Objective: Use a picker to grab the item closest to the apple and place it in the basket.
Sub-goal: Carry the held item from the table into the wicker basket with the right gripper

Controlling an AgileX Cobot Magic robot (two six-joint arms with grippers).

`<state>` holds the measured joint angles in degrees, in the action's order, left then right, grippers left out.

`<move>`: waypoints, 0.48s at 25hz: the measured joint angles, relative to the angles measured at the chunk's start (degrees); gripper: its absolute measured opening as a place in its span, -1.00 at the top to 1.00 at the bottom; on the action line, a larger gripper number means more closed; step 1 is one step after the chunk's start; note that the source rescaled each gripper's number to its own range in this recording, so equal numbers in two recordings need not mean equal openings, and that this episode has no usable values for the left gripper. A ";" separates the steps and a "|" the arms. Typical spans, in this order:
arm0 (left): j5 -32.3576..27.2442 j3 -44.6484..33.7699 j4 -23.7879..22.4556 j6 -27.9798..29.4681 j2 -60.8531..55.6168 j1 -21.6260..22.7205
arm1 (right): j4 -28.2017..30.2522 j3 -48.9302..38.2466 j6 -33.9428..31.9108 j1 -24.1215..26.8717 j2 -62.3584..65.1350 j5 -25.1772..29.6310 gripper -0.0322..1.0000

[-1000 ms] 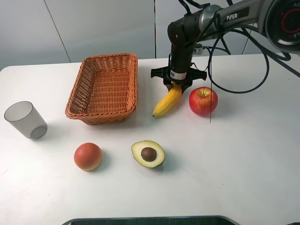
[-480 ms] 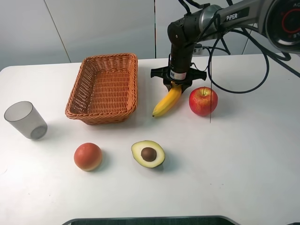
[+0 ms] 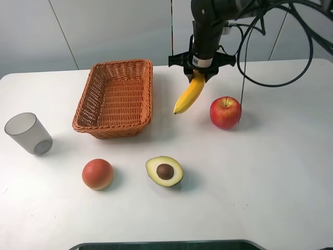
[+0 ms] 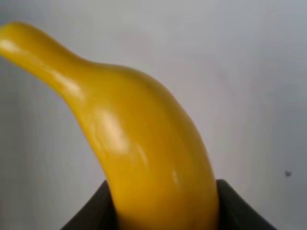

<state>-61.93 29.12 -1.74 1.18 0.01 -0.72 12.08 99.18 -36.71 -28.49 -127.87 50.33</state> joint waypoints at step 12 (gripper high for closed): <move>0.00 0.00 0.00 -0.23 0.00 0.00 | -1.02 6.92 4.31 -5.25 4.05 1.99 0.93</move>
<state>-61.93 29.12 -1.74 0.95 0.01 -0.72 11.06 106.10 -32.40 -33.73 -123.82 52.33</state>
